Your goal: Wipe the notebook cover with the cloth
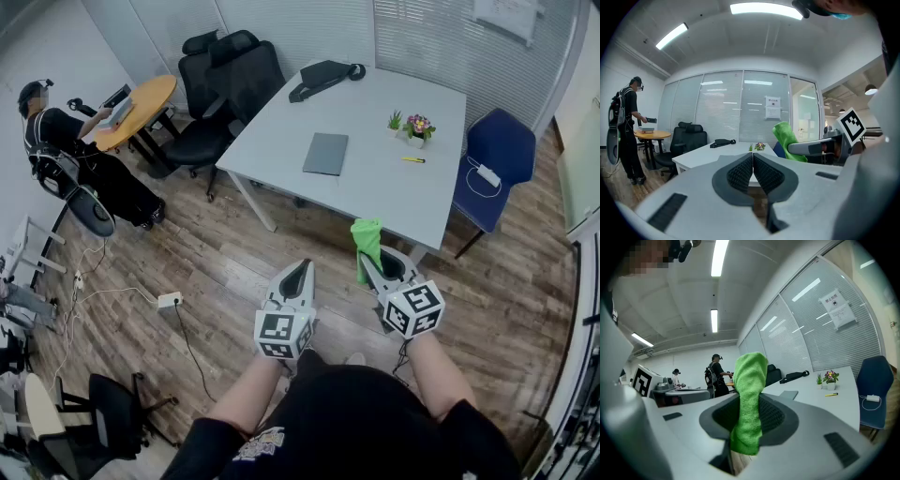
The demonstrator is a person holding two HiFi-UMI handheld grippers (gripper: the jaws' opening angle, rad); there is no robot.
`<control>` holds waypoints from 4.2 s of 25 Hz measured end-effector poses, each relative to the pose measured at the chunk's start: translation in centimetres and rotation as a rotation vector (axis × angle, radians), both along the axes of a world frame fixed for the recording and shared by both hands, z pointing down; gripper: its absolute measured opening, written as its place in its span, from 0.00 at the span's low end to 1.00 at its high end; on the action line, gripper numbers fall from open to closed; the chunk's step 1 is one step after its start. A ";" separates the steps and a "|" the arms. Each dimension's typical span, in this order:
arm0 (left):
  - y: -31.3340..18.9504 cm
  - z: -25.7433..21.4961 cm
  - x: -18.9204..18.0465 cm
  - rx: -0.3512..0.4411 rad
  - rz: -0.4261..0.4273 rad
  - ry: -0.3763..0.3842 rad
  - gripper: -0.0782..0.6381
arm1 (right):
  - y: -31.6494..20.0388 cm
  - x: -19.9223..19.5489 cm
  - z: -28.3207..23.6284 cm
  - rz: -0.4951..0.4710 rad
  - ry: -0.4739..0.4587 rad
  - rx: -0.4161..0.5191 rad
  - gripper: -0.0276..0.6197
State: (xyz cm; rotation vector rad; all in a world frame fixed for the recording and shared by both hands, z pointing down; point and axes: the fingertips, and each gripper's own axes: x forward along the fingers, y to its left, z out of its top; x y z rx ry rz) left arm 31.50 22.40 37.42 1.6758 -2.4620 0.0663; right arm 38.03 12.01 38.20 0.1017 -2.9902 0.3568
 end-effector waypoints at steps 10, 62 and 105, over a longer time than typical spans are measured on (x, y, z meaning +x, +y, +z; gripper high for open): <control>0.7 -0.2 -0.8 -0.002 -0.009 -0.001 0.12 | 0.4 -0.6 -0.3 -0.001 -0.017 -0.026 0.22; 0.0 4.0 -24.3 -0.036 0.181 0.092 0.37 | -0.8 -22.7 1.9 0.178 0.065 -0.076 0.22; -24.4 11.2 -38.4 -0.235 0.200 0.156 0.37 | -24.1 -37.0 6.4 0.151 0.105 -0.205 0.22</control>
